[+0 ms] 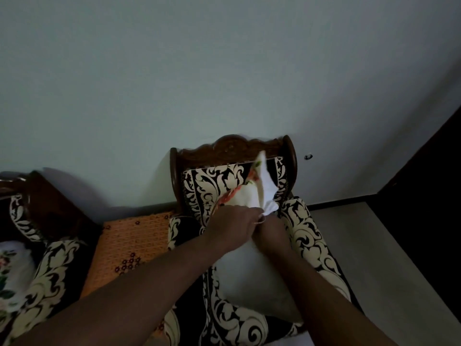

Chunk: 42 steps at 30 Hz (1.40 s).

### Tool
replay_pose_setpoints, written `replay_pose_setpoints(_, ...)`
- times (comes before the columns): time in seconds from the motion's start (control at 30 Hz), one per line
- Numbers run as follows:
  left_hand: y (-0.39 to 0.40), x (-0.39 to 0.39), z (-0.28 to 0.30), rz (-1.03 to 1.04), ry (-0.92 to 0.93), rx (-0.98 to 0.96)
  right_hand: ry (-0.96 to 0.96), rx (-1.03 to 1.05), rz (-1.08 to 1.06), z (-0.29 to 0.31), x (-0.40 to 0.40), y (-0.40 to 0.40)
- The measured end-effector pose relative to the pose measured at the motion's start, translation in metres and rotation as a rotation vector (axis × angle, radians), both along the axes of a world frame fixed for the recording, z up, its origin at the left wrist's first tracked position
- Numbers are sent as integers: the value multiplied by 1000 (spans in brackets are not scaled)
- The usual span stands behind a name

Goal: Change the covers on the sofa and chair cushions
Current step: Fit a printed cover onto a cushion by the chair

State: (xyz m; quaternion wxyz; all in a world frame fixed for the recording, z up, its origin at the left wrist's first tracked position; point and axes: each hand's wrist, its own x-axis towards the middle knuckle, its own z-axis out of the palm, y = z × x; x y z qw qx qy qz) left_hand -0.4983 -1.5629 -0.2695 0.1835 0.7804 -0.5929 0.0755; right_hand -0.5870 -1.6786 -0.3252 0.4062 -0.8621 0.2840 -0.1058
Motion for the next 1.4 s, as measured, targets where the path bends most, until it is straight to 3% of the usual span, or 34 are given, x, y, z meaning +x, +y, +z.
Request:
replay_pose_setpoints(0.07, -2, -3, -3, -21, -36, -89, -92, 98, -54, 4, 0, -4)
replay_pose_setpoints(0.2, -1, 11, 1, 115, -184, -27, -245, 72, -193, 33, -15, -14)
replay_pose_setpoints(0.3, 16, 40, -6, 275, 4, 6, -381, 147, -321, 52, -27, -27)
replay_pose_setpoints(0.47, 17, 27, -5, 97, 201, 145, -484, 262, -498, 64, -27, -46)
replay_pose_setpoints(0.6, 19, 2, -3, -190, -58, 39, -398, 254, -711, 54, -39, -74)
replay_pose_setpoints(0.7, 22, -10, -2, -174, -25, -22, -357, 353, -697, 53, -43, -80)
replay_pose_setpoints(0.77, 28, -16, -3, -84, 136, 90, -386, 363, -585, 48, -44, -84)
replay_pose_setpoints(0.8, 30, -21, 0, -75, 174, 178, -363, 475, -481, 46, -43, -87)
replay_pose_setpoints(0.83, 30, -27, 2, -93, 168, 273, -294, 457, -363, 36, -44, -97)
replay_pose_setpoints(0.87, 29, -35, 2, -121, 130, 331, -216, 307, -312, 29, -44, -102)
replay_pose_setpoints(0.93, 25, -46, -5, -129, 41, 281, -212, 520, -366, 48, -37, -97)
replay_pose_setpoints(0.97, 25, -48, -10, -109, 9, 210, -362, 750, -451, 72, -32, -90)
replay_pose_setpoints(1.0, 25, -49, -14, -78, 19, 110, -398, 724, -498, 74, -31, -89)
replay_pose_setpoints(1.1, 24, -36, -20, 21, 285, -187, -466, 935, -419, 84, -31, -85)
replay_pose_setpoints(1.2, 14, -16, -17, 188, 762, -455, -551, 1008, -193, 85, -35, -76)
replay_pose_setpoints(1.3, 0, 3, -7, 465, 1167, -524, -436, 783, -124, 72, -43, -51)
replay_pose_setpoints(1.4, -7, 8, -5, 663, 1337, -555, -313, 586, -223, 58, -59, -4)
